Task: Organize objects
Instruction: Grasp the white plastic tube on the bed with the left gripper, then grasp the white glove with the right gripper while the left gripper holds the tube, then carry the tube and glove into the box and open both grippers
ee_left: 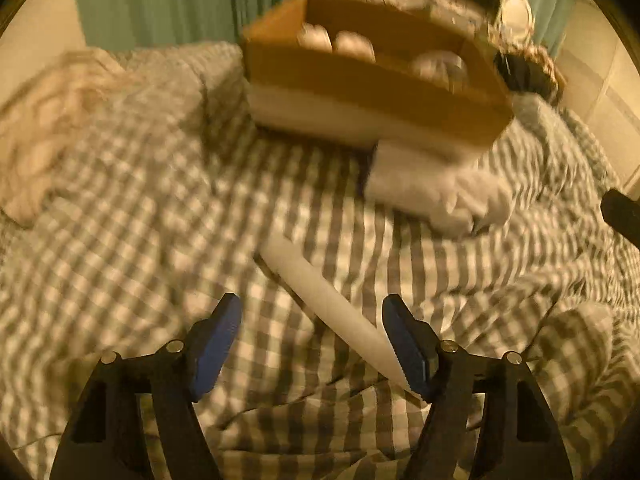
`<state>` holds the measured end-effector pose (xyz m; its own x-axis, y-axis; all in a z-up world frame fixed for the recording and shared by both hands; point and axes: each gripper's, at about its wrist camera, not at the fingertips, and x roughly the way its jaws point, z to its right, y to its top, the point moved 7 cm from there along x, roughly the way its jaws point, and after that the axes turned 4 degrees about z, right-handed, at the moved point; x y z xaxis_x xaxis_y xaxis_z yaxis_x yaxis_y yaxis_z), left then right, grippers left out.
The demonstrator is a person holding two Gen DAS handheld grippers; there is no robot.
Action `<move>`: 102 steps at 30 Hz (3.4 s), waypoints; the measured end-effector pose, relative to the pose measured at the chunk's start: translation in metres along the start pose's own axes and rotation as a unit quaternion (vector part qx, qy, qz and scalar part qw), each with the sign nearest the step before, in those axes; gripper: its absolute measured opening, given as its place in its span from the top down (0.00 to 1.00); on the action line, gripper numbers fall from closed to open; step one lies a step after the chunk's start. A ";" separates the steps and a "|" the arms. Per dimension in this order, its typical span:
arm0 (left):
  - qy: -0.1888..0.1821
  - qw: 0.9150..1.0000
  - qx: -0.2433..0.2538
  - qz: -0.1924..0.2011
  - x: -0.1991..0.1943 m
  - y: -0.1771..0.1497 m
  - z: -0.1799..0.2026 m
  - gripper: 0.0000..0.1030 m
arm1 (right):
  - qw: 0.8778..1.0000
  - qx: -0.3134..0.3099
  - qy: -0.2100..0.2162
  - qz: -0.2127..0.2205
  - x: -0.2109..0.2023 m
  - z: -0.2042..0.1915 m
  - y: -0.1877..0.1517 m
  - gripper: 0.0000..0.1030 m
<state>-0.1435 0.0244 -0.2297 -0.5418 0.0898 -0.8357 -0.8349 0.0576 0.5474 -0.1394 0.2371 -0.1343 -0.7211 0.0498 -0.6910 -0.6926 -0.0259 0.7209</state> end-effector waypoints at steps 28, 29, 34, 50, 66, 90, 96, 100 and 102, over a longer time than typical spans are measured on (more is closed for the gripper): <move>-0.050 0.996 -0.016 0.073 -0.039 0.074 -0.039 0.87 | 0.997 -0.067 0.032 -0.028 0.043 -0.057 0.029 0.09; -0.045 0.996 -0.011 0.073 -0.035 0.079 -0.039 0.87 | 0.996 -0.070 0.032 -0.032 0.049 -0.060 0.029 0.09; -0.041 0.997 -0.010 0.067 -0.016 0.087 -0.042 0.87 | 0.996 -0.055 0.045 -0.059 0.081 -0.063 0.019 0.09; -0.035 0.998 0.000 0.048 0.014 0.077 -0.038 0.87 | 0.987 -0.060 0.038 -0.141 0.146 -0.072 -0.015 0.09; -0.024 0.997 -0.011 0.074 -0.051 0.058 -0.051 0.87 | 0.995 -0.068 0.043 -0.060 0.063 -0.078 0.003 0.57; -0.032 0.985 0.074 0.152 -0.098 0.181 -0.016 0.87 | 0.993 -0.062 0.070 0.079 -0.036 -0.086 0.148 0.58; -0.038 0.983 0.099 0.150 -0.056 0.223 0.001 0.87 | 0.993 -0.054 0.069 0.077 0.011 -0.084 0.188 0.58; -0.041 0.983 0.108 0.139 -0.018 0.243 0.012 0.87 | 0.995 -0.038 0.068 0.064 0.055 -0.075 0.199 0.58; -0.045 0.984 0.111 0.132 0.000 0.247 0.017 0.87 | 0.996 -0.026 0.065 0.055 0.080 -0.068 0.198 0.58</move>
<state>-0.3478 0.0555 -0.0941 -0.7180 0.2179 -0.6611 -0.6185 0.2359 0.7495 -0.3353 0.1678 -0.0504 -0.7861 -0.0847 -0.6122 -0.6076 -0.0754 0.7907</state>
